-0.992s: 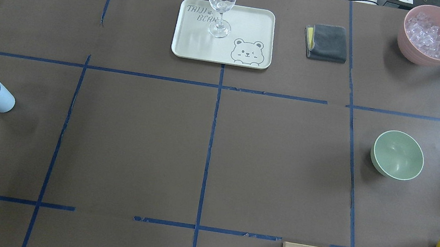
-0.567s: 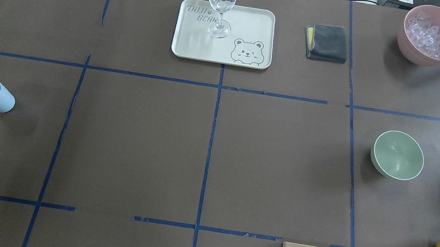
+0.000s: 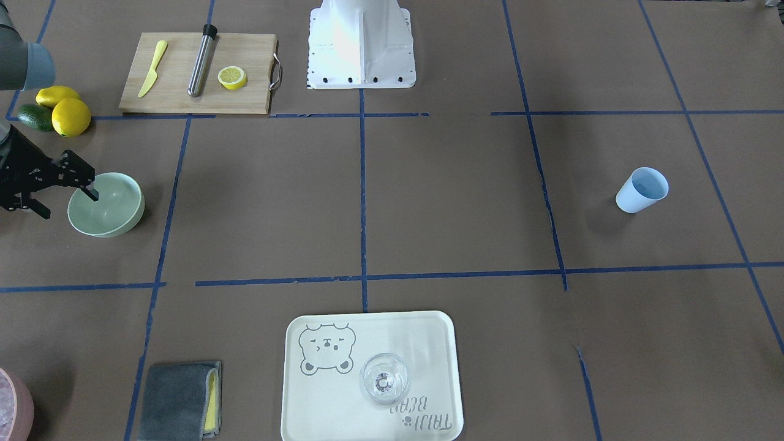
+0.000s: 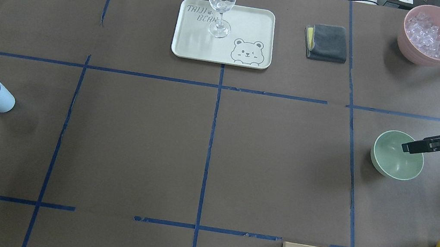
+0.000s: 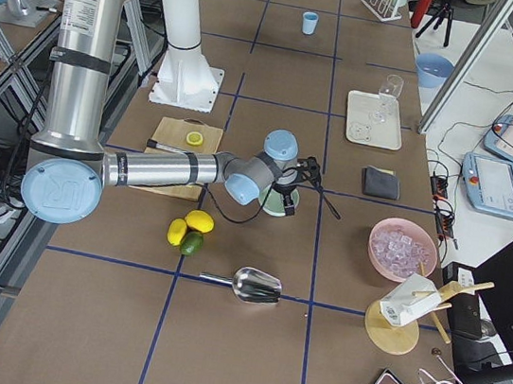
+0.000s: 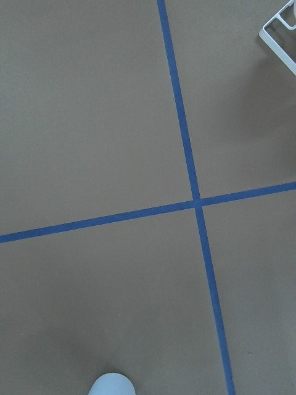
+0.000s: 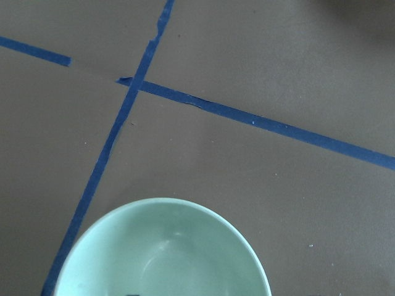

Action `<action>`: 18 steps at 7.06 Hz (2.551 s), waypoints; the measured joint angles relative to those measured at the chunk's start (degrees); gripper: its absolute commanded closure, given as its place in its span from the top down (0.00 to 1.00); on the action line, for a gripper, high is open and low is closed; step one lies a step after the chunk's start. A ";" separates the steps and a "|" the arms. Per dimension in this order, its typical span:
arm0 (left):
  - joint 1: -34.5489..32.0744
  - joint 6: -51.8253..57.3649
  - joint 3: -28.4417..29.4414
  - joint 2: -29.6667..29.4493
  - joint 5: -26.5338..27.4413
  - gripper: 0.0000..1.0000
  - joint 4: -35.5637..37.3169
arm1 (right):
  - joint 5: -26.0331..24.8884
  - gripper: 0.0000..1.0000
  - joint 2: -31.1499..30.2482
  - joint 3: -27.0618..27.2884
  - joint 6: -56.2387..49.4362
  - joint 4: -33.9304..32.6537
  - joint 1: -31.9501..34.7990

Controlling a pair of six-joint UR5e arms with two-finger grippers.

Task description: Pour ice into bowl

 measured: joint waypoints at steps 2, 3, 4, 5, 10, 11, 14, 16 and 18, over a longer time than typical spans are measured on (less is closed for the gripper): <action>-0.01 0.01 0.03 0.00 0.03 1.00 0.06 | -1.03 0.49 -0.58 -0.79 0.12 0.30 -0.85; -0.02 0.01 0.03 0.02 0.03 1.00 0.08 | -1.12 0.06 -0.76 -1.06 0.03 0.31 -0.93; -0.02 0.01 0.03 0.04 0.03 1.00 0.09 | -1.11 0.00 -0.78 -1.21 0.00 0.21 -0.99; -0.01 0.01 0.03 0.03 0.03 1.00 0.09 | -1.16 0.00 -0.73 -1.33 -0.06 -0.02 -1.03; 0.06 0.01 0.00 0.00 -0.05 1.00 0.09 | -1.26 0.00 2.14 -0.70 0.80 -0.05 -1.14; 0.06 0.01 -0.03 0.00 -0.05 1.00 0.09 | -1.13 0.00 4.82 -0.54 2.45 -0.38 -1.52; 0.06 0.01 -0.11 0.00 -0.05 1.00 0.09 | -2.69 0.00 18.29 -0.45 18.26 -3.61 -8.13; 0.01 0.01 -0.52 0.00 -0.06 1.00 0.09 | -8.99 0.00 28.60 0.35 25.74 -14.19 -15.15; -0.02 -0.01 -0.74 0.00 -0.06 1.00 0.09 | -17.65 0.00 40.29 -1.44 33.01 -26.82 -23.27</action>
